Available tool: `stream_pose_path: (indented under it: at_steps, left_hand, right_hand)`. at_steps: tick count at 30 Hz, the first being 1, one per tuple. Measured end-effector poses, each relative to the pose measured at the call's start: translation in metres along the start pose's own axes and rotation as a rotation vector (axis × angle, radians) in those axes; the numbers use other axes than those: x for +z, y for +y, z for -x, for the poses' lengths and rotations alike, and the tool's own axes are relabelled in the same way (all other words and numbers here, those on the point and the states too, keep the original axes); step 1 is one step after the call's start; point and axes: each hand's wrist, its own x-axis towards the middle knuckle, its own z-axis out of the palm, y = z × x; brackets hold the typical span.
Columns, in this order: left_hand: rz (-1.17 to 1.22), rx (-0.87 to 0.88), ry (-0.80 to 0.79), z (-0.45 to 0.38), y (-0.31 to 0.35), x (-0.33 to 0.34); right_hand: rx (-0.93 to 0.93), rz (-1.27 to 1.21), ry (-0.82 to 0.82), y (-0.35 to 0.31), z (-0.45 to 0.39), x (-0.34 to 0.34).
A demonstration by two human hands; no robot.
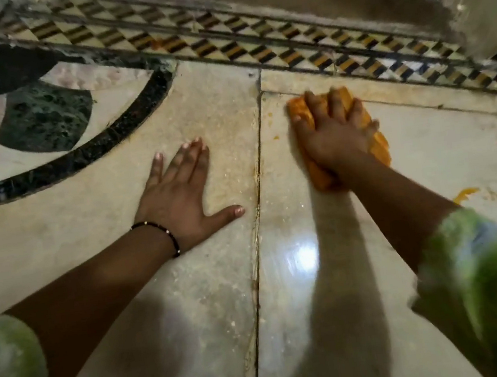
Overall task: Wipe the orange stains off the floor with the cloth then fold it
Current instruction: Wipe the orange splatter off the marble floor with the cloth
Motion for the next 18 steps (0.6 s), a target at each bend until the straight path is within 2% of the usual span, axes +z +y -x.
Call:
stream_pose_path:
  at_steps: [1, 4, 7, 9, 11, 14, 16, 18]
  left_hand:
    - [-0.002, -0.003, -0.002, 0.000, 0.000, -0.001]
    - [-0.002, 0.001, 0.012, -0.001, 0.000, 0.000]
    - [0.022, 0.005, 0.021, 0.001, 0.000, 0.002]
    - [0.035, 0.001, 0.028, 0.001, 0.000, 0.001]
    - [0.034, 0.005, 0.040, 0.000, 0.001, 0.001]
    - [0.038, 0.001, 0.045, 0.000, 0.001, 0.000]
    - [0.030, -0.002, 0.036, -0.001, 0.001, 0.000]
    - [0.032, -0.002, 0.029, -0.001, 0.001, -0.001]
  right_hand:
    - [-0.048, 0.027, -0.015, -0.017, -0.010, 0.003]
    - [-0.365, 0.121, -0.037, -0.045, 0.005, 0.015]
    - [-0.597, 0.194, -0.078, -0.011, 0.046, 0.012]
    - [-0.557, 0.240, -0.101, 0.018, 0.041, -0.001]
    - [-0.400, 0.221, -0.082, 0.025, 0.008, -0.010]
    - [-0.248, 0.133, -0.055, -0.025, -0.047, -0.003]
    - [-0.284, 0.147, -0.041, -0.061, -0.058, 0.005]
    - [-0.414, 0.186, -0.036, -0.071, -0.039, 0.011]
